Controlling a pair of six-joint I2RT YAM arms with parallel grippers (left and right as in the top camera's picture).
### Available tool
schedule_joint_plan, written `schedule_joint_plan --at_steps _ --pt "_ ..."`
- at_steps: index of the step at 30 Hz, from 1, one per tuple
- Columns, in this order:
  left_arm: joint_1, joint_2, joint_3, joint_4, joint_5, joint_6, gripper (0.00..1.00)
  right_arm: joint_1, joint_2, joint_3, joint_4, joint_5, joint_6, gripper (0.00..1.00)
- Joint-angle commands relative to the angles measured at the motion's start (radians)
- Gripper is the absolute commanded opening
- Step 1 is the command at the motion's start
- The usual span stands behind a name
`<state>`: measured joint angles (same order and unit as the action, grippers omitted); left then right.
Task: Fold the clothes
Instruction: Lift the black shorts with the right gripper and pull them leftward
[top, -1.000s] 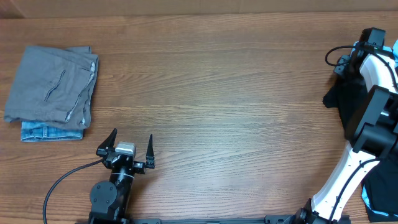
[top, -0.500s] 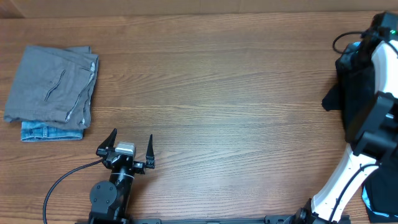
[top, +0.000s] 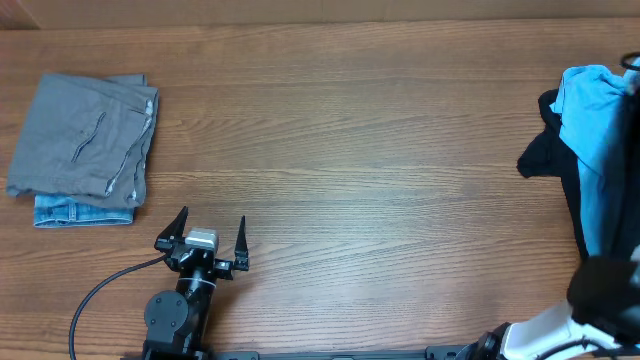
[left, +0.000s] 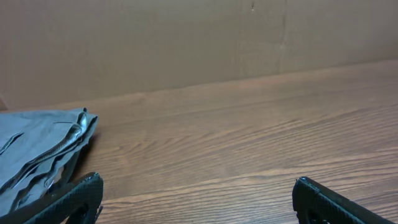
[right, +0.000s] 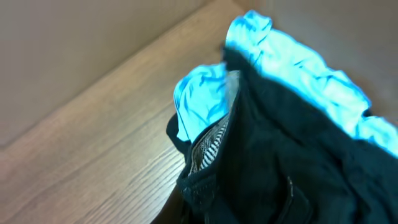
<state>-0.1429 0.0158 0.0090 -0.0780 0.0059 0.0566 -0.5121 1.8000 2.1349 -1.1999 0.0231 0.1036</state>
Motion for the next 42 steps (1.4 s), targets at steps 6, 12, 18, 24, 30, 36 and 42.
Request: schedule_joint_plan --at_steps 6,12,18,24,30,36,42 --pt "-0.003 -0.004 -0.003 0.0 -0.009 0.018 1.0 0.014 -0.242 0.034 0.018 -0.027 -0.005 0.04" --pt "-0.003 -0.004 -0.003 0.0 -0.009 0.018 1.0 0.162 -0.317 0.034 0.025 -0.154 -0.029 0.04" --pt "-0.003 -0.004 -0.003 0.0 -0.009 0.018 1.0 0.452 -0.293 0.033 0.035 -0.16 0.011 0.04" --pt "-0.003 -0.004 -0.003 0.0 -0.009 0.018 1.0 0.723 -0.183 0.032 0.09 -0.159 0.077 0.04" --pt "-0.003 -0.004 -0.003 0.0 -0.009 0.018 1.0 0.87 -0.113 0.032 0.111 -0.159 0.093 0.04" --pt "-0.003 -0.004 -0.003 0.0 -0.009 0.018 1.0 0.94 -0.113 0.032 0.093 -0.159 0.111 0.04" --pt "-0.003 -0.004 -0.003 0.051 -0.019 0.026 1.0 0.951 -0.116 0.032 0.04 -0.159 0.134 0.04"
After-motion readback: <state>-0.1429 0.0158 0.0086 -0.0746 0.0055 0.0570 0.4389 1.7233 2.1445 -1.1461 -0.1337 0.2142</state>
